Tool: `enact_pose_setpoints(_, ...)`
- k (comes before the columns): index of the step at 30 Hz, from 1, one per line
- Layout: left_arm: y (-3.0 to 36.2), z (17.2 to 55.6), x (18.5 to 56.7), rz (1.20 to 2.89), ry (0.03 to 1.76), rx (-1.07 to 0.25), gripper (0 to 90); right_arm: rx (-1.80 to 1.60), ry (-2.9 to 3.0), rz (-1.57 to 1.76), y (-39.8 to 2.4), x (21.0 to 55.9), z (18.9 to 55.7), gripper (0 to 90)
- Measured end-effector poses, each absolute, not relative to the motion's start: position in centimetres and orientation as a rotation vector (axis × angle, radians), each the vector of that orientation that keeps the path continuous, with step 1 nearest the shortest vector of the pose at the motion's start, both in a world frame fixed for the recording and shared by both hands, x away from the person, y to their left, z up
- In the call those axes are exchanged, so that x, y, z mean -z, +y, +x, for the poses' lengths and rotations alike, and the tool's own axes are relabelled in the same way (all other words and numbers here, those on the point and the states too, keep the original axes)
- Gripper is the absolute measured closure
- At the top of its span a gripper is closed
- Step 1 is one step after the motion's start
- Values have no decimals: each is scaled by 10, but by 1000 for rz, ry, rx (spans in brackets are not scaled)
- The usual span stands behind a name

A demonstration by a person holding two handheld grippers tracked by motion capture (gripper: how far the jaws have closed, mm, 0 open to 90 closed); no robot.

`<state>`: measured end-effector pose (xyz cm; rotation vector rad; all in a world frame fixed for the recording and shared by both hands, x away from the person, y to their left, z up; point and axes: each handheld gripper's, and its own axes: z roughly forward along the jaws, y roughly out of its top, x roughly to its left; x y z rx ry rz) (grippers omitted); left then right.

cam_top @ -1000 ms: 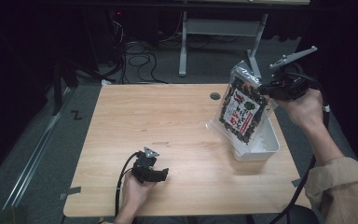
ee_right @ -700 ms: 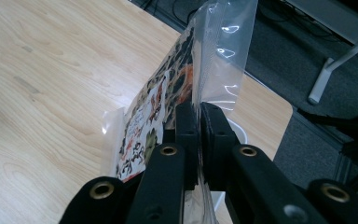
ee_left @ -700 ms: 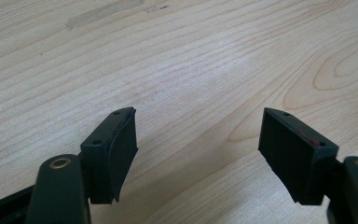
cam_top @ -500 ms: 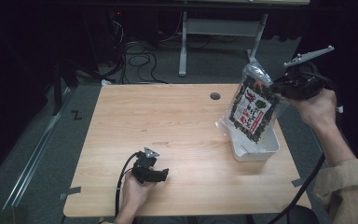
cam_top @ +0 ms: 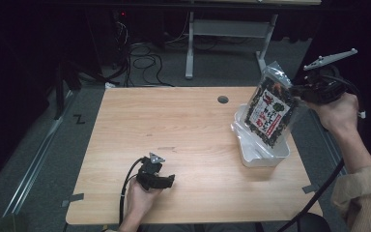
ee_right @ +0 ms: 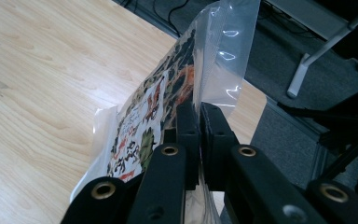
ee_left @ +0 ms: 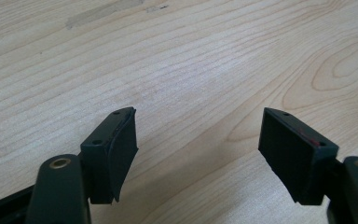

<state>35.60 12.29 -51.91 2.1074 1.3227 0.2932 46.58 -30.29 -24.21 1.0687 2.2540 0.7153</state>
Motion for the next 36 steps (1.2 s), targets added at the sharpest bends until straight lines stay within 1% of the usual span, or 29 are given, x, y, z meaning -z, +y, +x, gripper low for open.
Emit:
enact_pose_setpoints(8, 122, 356, 520, 2107, 1329, -292, 282, -693, 2212, 1065, -311, 239, 466, 889)
enact_pose_setpoints(18, 123, 356, 520, 2111, 1327, -287, 282, -657, 2169, 1056, -308, 234, 472, 890)
enact_pose_setpoints(36, 123, 356, 521, 2113, 1327, -286, 282, -619, 2133, 1051, -310, 241, 480, 891)
